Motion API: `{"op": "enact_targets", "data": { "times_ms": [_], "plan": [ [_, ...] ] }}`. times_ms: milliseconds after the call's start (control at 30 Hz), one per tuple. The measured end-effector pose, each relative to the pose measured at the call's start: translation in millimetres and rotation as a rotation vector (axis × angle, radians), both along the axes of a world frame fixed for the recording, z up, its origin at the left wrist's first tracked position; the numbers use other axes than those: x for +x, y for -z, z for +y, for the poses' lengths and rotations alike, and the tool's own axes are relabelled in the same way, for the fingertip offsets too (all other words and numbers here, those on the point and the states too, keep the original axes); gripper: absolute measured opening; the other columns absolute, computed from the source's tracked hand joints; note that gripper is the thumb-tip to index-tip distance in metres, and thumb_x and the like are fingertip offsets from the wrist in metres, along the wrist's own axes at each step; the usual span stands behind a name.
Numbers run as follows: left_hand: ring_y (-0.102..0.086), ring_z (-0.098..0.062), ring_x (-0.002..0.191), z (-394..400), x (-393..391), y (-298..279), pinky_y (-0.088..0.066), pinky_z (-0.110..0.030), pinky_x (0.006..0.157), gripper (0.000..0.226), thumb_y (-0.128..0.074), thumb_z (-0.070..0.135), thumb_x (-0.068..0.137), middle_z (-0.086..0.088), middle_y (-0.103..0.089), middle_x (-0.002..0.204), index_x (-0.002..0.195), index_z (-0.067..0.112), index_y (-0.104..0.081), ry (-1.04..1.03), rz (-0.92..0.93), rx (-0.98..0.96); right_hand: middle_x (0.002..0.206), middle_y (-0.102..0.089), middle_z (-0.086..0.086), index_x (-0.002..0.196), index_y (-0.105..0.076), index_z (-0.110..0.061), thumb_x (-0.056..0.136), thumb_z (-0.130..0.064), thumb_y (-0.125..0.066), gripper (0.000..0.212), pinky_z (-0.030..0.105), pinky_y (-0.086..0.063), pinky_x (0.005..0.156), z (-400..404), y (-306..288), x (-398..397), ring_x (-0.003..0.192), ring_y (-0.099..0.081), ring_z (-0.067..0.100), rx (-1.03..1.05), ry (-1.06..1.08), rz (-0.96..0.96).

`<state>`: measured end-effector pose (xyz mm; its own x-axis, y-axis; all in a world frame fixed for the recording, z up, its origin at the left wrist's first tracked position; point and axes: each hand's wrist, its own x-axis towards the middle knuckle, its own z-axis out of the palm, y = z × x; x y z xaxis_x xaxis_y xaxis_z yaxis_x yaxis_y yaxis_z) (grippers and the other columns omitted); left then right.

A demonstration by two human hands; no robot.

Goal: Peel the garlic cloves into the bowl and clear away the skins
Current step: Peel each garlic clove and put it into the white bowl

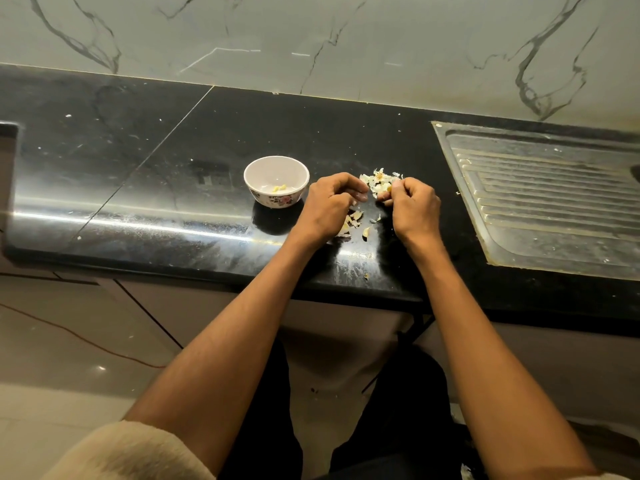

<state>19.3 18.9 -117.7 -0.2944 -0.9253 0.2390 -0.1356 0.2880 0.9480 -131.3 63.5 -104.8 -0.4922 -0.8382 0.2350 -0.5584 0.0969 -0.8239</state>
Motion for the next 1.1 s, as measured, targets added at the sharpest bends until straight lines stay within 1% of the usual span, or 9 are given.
{"op": "enact_targets", "data": {
  "times_ms": [100, 233, 433, 500, 633, 833, 933, 1033, 1100],
  "plan": [
    [-0.069, -0.012, 0.075, 1.3, 0.7, -1.0, -0.056, -0.025, 0.073, 0.042, -0.044, -0.013, 0.071, -0.011, -0.077, 0.084, 0.097, 0.002, -0.075, 0.031, 0.027, 0.015, 0.078, -0.076, -0.001, 0.077, -0.07, -0.007, 0.102, -0.023, -0.053, 0.034, 0.04, -0.059, 0.075, 1.2, 0.4, -1.0, 0.072, -0.071, 0.014, -0.105, -0.071, -0.09],
    [-0.073, -0.023, 0.081, 2.0, 1.2, -1.5, -0.06, -0.032, 0.075, 0.046, -0.043, -0.001, 0.063, -0.011, -0.076, 0.085, 0.097, 0.002, -0.075, 0.01, 0.051, -0.002, 0.066, -0.074, 0.003, 0.066, -0.064, -0.003, 0.1, -0.02, -0.055, 0.039, 0.038, -0.054, 0.061, 6.0, 3.0, 2.4, 0.055, -0.064, 0.017, -0.175, -0.205, -0.099],
    [-0.071, -0.021, 0.079, -0.3, 1.7, 1.1, -0.061, -0.038, 0.076, 0.048, -0.04, 0.004, 0.064, -0.007, -0.075, 0.091, 0.099, 0.007, -0.074, -0.078, 0.009, -0.017, 0.068, -0.075, -0.001, 0.067, -0.068, -0.006, 0.099, -0.026, -0.056, 0.039, 0.051, -0.059, 0.072, 4.9, 7.3, 2.4, 0.065, -0.073, 0.017, -0.107, -0.305, -0.028],
    [-0.072, -0.024, 0.079, -0.3, 1.3, 0.8, -0.061, -0.037, 0.074, 0.048, -0.04, 0.004, 0.064, -0.007, -0.076, 0.091, 0.099, 0.007, -0.074, -0.075, -0.007, -0.015, 0.068, -0.075, -0.001, 0.067, -0.068, -0.007, 0.099, -0.025, -0.056, 0.039, 0.052, -0.059, 0.073, 3.8, 7.4, 2.5, 0.066, -0.074, 0.016, -0.107, -0.282, -0.023],
    [-0.069, -0.013, 0.076, 2.2, 1.3, -1.2, -0.055, -0.024, 0.068, 0.047, -0.041, 0.002, 0.065, -0.006, -0.075, 0.089, 0.099, 0.006, -0.074, -0.064, -0.027, -0.011, 0.067, -0.075, -0.004, 0.061, -0.064, -0.014, 0.096, -0.026, -0.055, 0.038, 0.054, -0.058, 0.072, 1.8, 7.7, 0.9, 0.066, -0.072, 0.02, -0.126, -0.229, -0.038],
    [-0.071, -0.013, 0.072, 3.1, 1.2, -1.9, -0.059, -0.029, 0.069, 0.042, -0.044, -0.008, 0.069, -0.008, -0.075, 0.084, 0.095, 0.004, -0.075, -0.051, -0.001, -0.003, 0.069, -0.074, -0.01, 0.068, -0.07, -0.01, 0.098, -0.023, -0.057, 0.035, 0.046, -0.057, 0.072, 5.9, 4.1, 3.8, 0.068, -0.069, 0.011, -0.097, -0.287, 0.015],
    [-0.073, -0.014, 0.083, 4.3, 2.2, -3.4, -0.059, -0.027, 0.071, 0.043, -0.044, -0.011, 0.072, -0.008, -0.076, 0.09, 0.098, 0.003, -0.074, -0.066, 0.019, -0.024, 0.069, -0.074, -0.012, 0.069, -0.072, -0.009, 0.098, -0.026, -0.057, 0.037, 0.052, -0.057, 0.073, 6.4, 4.7, 2.6, 0.071, -0.07, 0.021, -0.082, -0.346, -0.007],
    [-0.072, -0.013, 0.089, 4.6, 3.6, -3.8, -0.061, -0.032, 0.083, 0.044, -0.044, -0.009, 0.072, -0.005, -0.076, 0.094, 0.101, 0.005, -0.074, -0.088, 0.014, -0.047, 0.073, -0.077, -0.004, 0.067, -0.069, -0.014, 0.099, -0.029, -0.055, 0.038, 0.058, -0.057, 0.071, 4.9, 6.4, 1.3, 0.072, -0.069, 0.041, -0.083, -0.364, -0.06],
    [-0.072, -0.013, 0.091, 5.2, 3.8, -3.4, -0.06, -0.033, 0.085, 0.041, -0.047, -0.007, 0.074, -0.005, -0.076, 0.094, 0.102, 0.006, -0.075, -0.069, 0.022, -0.047, 0.073, -0.077, -0.004, 0.069, -0.07, -0.016, 0.099, -0.028, -0.057, 0.036, 0.058, -0.056, 0.068, 4.7, 6.2, 1.1, 0.072, -0.068, 0.042, -0.118, -0.333, -0.066]
  ]
}}
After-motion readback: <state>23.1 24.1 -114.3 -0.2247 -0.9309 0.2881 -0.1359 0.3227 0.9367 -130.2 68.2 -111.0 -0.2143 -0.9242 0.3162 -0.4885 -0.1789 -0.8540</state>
